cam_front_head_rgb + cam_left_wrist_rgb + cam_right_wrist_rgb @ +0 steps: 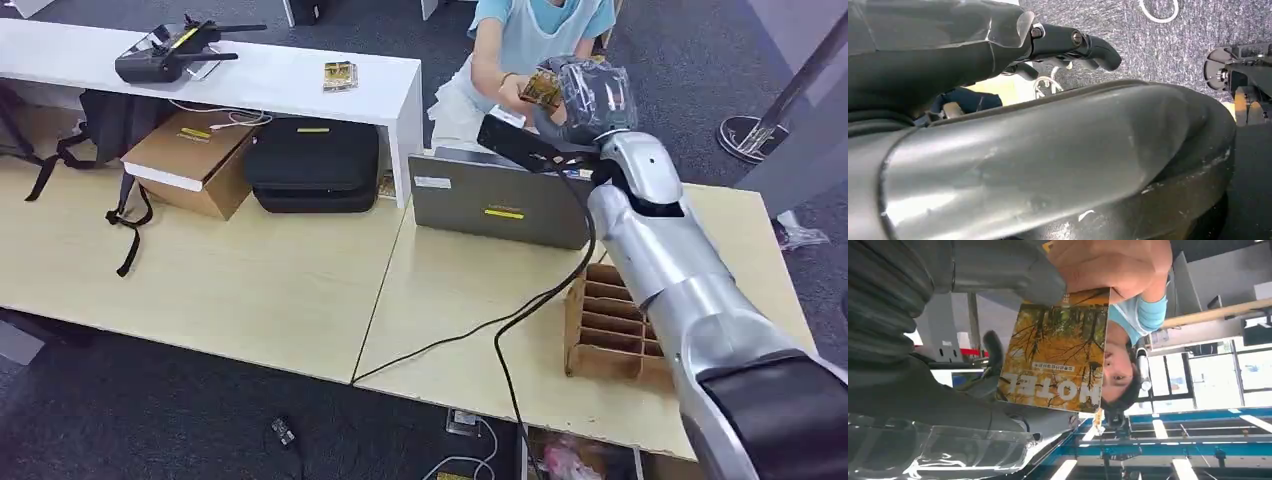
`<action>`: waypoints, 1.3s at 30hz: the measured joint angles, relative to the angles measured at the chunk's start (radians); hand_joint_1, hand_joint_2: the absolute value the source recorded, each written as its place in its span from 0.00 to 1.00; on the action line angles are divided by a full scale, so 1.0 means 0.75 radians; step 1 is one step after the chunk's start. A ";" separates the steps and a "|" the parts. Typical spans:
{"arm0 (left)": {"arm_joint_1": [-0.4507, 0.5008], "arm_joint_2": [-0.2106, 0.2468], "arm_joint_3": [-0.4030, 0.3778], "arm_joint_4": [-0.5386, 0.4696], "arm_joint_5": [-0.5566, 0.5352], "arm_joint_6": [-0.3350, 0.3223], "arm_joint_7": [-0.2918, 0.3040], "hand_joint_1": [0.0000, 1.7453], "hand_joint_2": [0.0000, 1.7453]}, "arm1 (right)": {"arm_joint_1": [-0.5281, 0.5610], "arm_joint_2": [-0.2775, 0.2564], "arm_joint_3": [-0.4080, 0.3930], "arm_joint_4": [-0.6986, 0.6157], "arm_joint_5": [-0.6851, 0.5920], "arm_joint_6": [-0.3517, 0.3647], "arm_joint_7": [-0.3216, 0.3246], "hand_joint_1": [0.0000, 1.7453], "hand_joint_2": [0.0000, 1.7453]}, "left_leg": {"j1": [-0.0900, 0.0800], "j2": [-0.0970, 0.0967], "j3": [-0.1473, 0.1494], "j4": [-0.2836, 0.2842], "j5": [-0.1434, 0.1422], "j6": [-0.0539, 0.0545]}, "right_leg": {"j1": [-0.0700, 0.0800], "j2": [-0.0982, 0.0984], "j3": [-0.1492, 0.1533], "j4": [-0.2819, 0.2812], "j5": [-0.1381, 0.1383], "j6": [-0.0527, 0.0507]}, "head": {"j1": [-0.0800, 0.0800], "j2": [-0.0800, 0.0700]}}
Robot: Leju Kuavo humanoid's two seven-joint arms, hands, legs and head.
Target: Pass the card to the sensor for recognition and then transmit it.
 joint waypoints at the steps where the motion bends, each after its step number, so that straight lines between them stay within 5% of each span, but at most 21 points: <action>1: 0.000 0.000 0.000 0.000 0.000 0.002 0.000 0.00 0.00 | 0.002 0.000 -0.007 -0.001 -0.005 -0.001 0.000 0.00 1.00 | 0.000 0.000 0.000 0.000 0.000 0.000 | 0.000 0.000 0.000 0.000 0.000 0.000 | 0.001 0.000; 13: 0.001 -0.003 0.000 0.000 0.018 0.014 0.000 0.00 0.00 | 0.053 -0.031 -0.092 -0.141 -0.047 0.012 -0.026 0.00 1.00 | 0.000 -0.001 0.001 0.001 0.000 0.000 | 0.000 0.000 -0.001 0.000 0.000 0.000 | 0.001 0.000; 16: 0.003 -0.005 0.000 0.000 0.030 0.020 0.000 0.00 0.00 | 0.250 -0.205 -0.238 -0.598 -0.128 0.146 -0.024 0.00 1.00 | 0.000 -0.004 -0.001 0.001 0.000 0.001 | 0.000 -0.004 0.000 -0.002 0.000 0.000 | 0.000 0.000; 25: 0.005 -0.009 0.003 0.000 0.066 0.028 0.000 0.00 0.00 | 0.481 -0.395 -0.359 -0.958 -0.161 0.125 -0.033 0.00 1.00 | -0.001 -0.002 0.000 0.001 -0.001 0.001 | 0.000 -0.001 -0.001 -0.002 0.000 0.000 | 0.001 0.000; 35: 0.012 -0.024 0.055 0.000 0.139 0.051 0.000 0.00 0.00 | 1.159 -0.653 -0.728 -1.563 -0.027 0.078 0.003 0.00 1.00 | -0.001 -0.013 0.000 0.001 -0.008 0.005 | -0.001 -0.013 0.005 -0.005 -0.007 0.003 | 0.001 0.000; 39: 0.014 -0.026 0.085 0.000 0.183 0.051 0.000 0.00 0.00 | 1.459 -0.727 -0.867 -1.762 -0.213 0.152 -0.109 0.00 1.00 | -0.001 -0.016 0.000 0.001 -0.009 0.007 | -0.001 -0.018 0.008 -0.006 -0.010 0.005 | 0.001 0.000</action>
